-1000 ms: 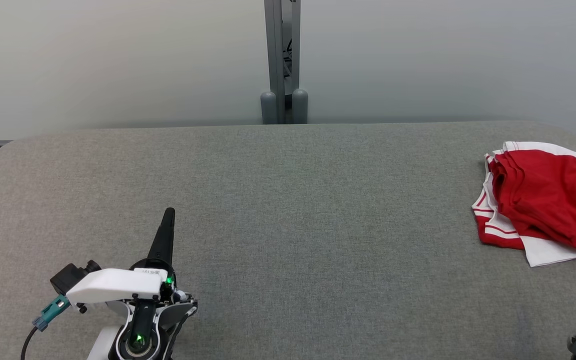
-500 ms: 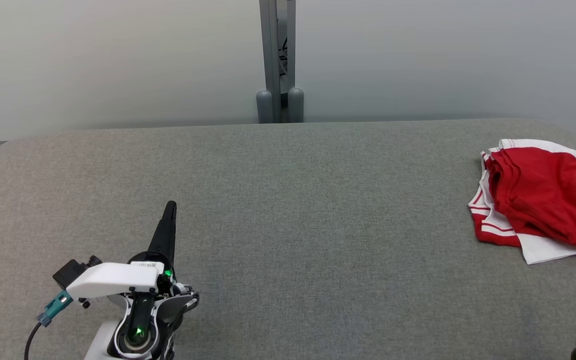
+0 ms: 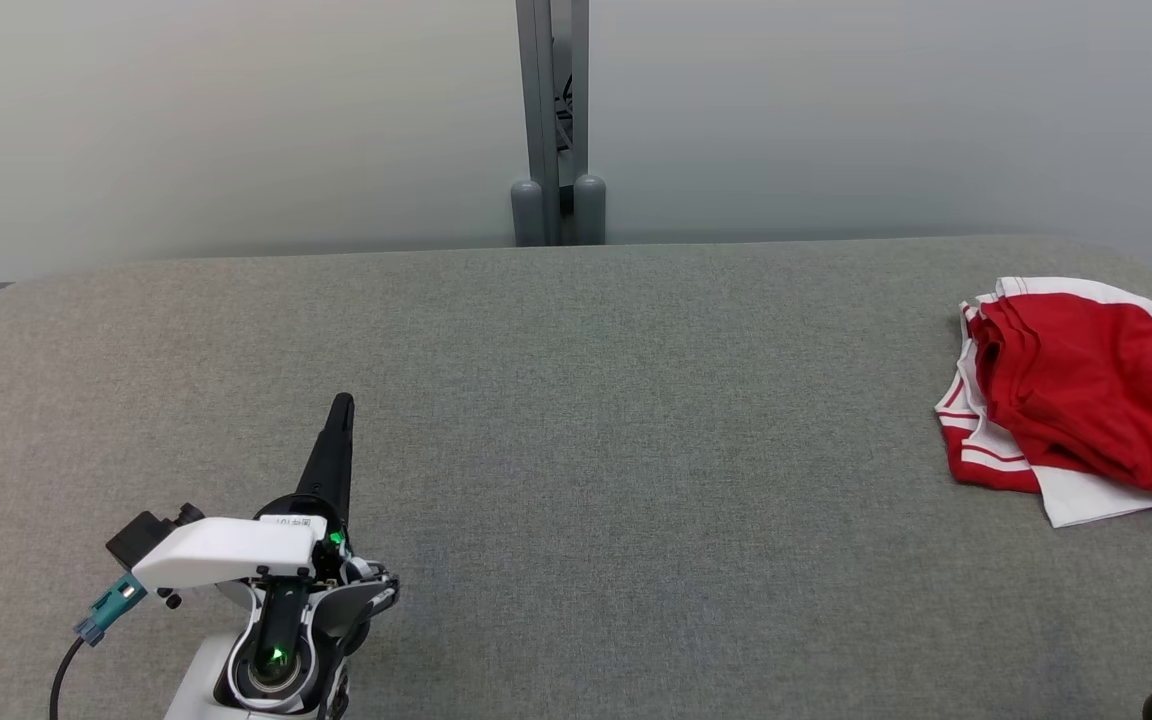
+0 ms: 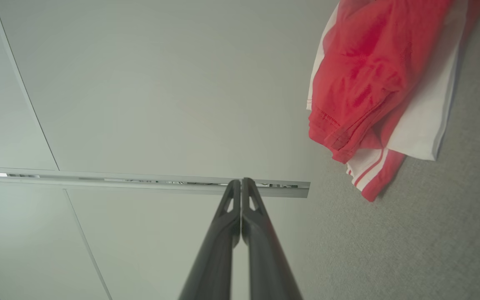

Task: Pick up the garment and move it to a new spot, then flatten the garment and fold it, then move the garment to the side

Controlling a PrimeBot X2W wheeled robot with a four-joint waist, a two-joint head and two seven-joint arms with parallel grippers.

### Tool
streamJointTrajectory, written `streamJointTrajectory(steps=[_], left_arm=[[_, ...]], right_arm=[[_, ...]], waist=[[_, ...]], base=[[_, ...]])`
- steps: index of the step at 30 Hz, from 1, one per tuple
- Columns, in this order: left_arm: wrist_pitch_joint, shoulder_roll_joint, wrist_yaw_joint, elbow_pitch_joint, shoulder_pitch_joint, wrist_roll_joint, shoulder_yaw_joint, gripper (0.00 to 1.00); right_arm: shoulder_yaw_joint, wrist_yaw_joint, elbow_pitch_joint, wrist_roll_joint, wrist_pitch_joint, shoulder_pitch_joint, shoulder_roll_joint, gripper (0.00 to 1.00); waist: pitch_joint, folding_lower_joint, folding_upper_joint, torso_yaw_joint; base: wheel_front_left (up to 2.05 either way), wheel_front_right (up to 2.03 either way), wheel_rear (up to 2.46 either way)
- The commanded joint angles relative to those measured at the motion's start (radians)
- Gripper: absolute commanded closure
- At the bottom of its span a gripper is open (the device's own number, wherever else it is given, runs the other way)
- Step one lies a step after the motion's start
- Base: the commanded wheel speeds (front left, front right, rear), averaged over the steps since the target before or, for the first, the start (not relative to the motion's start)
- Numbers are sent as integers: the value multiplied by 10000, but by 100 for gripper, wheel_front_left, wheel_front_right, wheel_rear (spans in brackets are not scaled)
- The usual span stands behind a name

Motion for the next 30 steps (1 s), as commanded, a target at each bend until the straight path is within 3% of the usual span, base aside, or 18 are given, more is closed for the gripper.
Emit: streamJointTrajectory(steps=[1,30], left_arm=[[9,48,-36,-8,-75,-28,13,100],[9,48,-36,-10,-74,-27,13,100]], right_arm=[[-5,4,-70,68,12,-67,-95,100],[-3,4,-68,69,9,-66,-96,100]], waist=[[0,0,0,0],[0,0,0,0]], base=[[0,0,0],[0,0,0]])
